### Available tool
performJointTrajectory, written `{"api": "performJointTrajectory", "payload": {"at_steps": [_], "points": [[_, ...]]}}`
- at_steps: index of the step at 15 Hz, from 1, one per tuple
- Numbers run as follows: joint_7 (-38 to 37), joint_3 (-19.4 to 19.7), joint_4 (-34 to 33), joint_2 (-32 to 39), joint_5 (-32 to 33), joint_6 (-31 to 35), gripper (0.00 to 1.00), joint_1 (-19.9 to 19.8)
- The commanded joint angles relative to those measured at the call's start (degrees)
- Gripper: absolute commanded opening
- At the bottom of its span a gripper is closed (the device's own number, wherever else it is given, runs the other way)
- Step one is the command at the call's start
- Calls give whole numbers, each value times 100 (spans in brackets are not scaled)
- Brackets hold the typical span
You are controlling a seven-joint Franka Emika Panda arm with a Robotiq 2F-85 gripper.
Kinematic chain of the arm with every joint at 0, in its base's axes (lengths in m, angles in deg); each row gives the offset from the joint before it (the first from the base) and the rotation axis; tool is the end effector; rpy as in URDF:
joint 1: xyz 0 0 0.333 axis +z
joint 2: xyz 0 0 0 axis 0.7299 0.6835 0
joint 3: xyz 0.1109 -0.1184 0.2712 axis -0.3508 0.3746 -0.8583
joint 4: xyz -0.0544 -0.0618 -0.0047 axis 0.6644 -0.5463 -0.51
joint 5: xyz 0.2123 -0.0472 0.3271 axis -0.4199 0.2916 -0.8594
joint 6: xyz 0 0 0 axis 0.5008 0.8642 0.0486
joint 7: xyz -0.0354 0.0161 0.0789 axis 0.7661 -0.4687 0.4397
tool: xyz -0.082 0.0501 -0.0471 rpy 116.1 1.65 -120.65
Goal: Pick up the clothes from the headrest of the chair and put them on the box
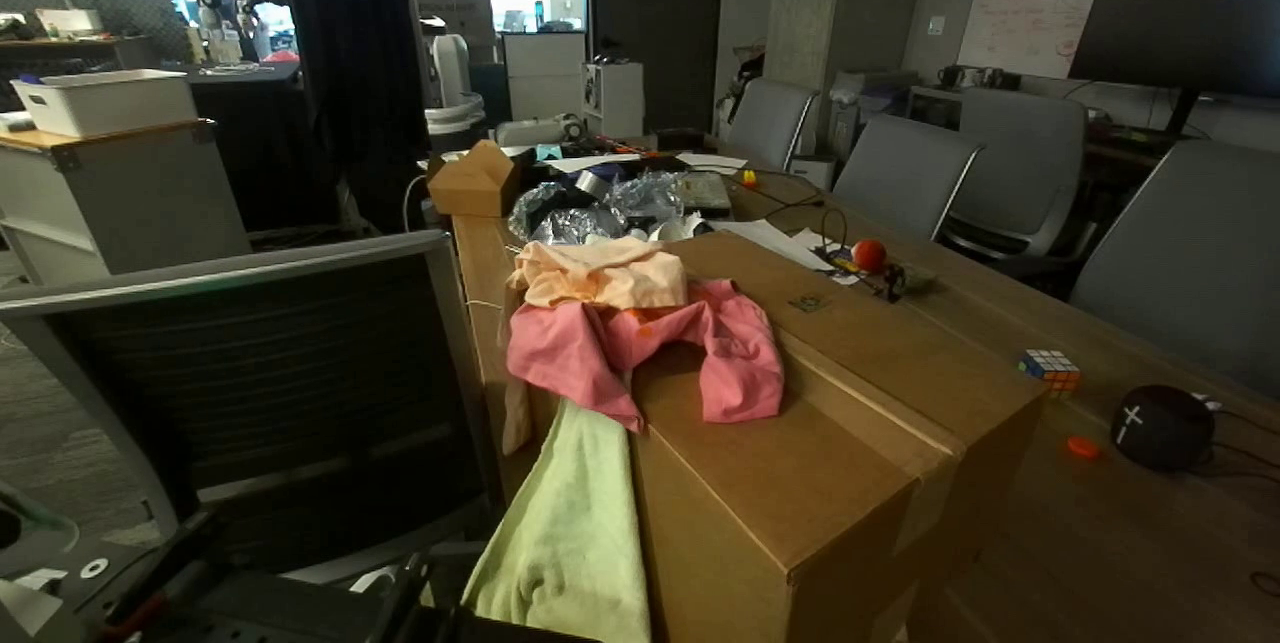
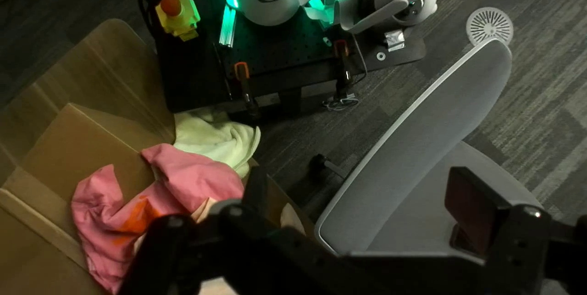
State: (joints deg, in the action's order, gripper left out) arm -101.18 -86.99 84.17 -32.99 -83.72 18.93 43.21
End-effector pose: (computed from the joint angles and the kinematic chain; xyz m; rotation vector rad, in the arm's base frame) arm 0.4607 0.0063 0.6925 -3.0551 0.3030 0.6482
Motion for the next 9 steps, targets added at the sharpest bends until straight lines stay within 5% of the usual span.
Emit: {"api": "performJointTrajectory", "payload": {"at_steps": [1,9], "points": [[47,104,1415,-693,97,1116,100,133],[36,97,4178,-1303,-126,4012,100,172]]}}
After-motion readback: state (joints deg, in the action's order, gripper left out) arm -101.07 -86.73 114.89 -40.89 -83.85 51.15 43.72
